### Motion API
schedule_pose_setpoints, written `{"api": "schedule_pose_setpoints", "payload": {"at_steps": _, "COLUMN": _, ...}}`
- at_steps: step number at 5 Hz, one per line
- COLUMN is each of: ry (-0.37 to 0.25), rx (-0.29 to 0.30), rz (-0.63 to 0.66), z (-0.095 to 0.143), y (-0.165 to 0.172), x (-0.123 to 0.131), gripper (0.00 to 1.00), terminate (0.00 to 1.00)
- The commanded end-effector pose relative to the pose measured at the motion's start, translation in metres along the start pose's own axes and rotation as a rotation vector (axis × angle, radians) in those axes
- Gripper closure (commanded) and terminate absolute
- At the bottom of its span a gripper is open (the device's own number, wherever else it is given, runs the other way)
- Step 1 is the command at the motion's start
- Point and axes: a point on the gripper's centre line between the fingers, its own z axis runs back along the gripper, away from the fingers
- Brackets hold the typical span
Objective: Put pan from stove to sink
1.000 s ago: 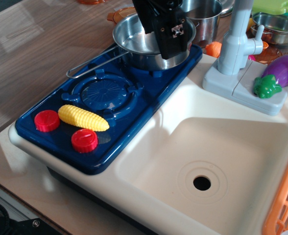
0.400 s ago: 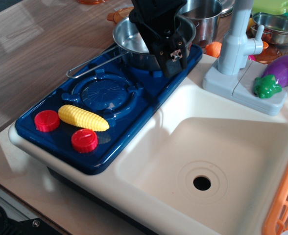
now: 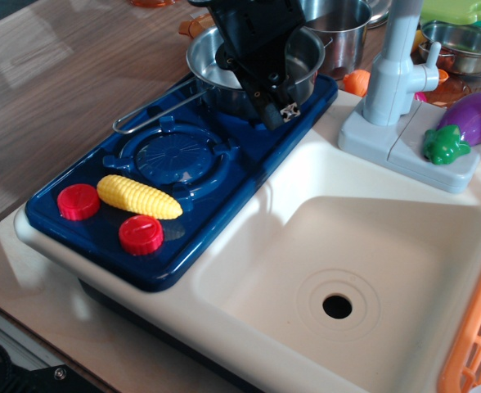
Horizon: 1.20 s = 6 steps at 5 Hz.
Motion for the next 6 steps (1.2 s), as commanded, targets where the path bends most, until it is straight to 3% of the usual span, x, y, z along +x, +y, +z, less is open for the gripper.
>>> {"api": "schedule_pose_setpoints", "payload": {"at_steps": 1, "ry": 0.033, "rx": 0.023, "rz": 0.02, "z": 0.02, "y": 0.004, "x": 0.005, "gripper": 1.0, "terminate": 0.0}}
{"api": "schedule_pose_setpoints", "payload": {"at_steps": 2, "ry": 0.101, "rx": 0.069, "rz": 0.074, "z": 0.044, "y": -0.006, "x": 0.007, "gripper": 1.0, "terminate": 0.0}}
{"api": "schedule_pose_setpoints", "payload": {"at_steps": 4, "ry": 0.151, "rx": 0.149, "rz": 0.234, "z": 0.071, "y": -0.068, "x": 0.002, "gripper": 1.0, "terminate": 0.0}}
{"api": "schedule_pose_setpoints", "payload": {"at_steps": 6, "ry": 0.146, "rx": 0.144, "rz": 0.326, "z": 0.056, "y": -0.125, "x": 0.014, "gripper": 1.0, "terminate": 0.0}}
